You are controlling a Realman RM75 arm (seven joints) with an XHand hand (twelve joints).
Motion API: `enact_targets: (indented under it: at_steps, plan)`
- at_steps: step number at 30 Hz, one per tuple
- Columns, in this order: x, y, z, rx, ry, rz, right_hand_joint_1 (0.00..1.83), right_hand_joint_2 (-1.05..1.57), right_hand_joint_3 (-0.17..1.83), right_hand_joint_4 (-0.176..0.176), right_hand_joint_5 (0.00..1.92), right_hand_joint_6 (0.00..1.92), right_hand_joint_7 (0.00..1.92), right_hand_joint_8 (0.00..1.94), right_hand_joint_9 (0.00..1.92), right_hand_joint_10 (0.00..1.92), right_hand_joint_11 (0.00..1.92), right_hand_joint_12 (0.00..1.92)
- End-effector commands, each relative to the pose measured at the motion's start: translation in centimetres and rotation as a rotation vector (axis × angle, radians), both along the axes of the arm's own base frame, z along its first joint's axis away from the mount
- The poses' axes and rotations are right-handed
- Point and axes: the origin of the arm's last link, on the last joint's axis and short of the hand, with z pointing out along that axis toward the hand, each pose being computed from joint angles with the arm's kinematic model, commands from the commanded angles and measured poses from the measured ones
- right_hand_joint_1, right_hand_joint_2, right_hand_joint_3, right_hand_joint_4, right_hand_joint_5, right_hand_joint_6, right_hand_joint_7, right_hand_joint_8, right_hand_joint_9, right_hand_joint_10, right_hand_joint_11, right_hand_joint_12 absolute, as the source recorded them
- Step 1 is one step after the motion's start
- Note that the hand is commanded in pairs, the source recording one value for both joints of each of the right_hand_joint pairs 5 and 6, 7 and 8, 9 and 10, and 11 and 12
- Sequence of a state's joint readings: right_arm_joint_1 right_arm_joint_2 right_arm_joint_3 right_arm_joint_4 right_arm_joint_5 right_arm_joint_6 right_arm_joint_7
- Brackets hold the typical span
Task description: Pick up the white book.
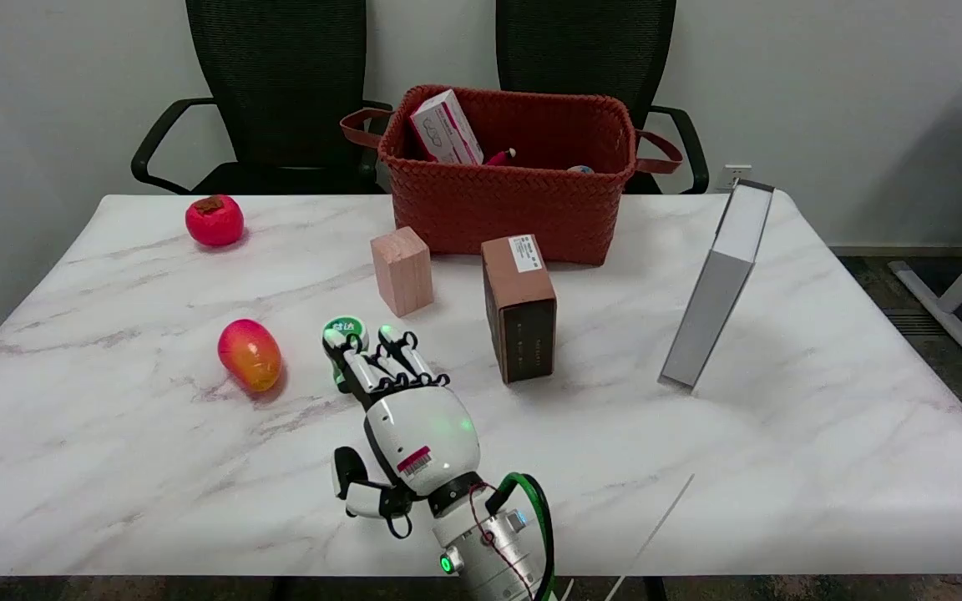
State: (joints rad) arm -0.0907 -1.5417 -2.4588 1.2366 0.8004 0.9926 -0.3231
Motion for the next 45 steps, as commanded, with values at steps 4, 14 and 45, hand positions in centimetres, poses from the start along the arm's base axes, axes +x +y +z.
enact_targets:
  at_steps: [4,14,45]
  plan:
    - [0.0,0.1,-0.5,0.014,-0.001,-0.012,1.19,0.78,0.88,0.0,0.13,0.13,0.58,0.58,0.38,0.38,0.12,0.12]
    - [1.2,-0.3,0.2,-0.066,-0.055,0.031,1.19,0.79,0.92,0.0,0.18,0.18,0.58,0.58,0.39,0.39,0.1,0.1]
    - [8.1,0.0,2.9,-0.534,-0.391,0.354,0.97,0.6,1.05,0.0,0.04,0.04,0.41,0.41,0.48,0.48,0.25,0.25]
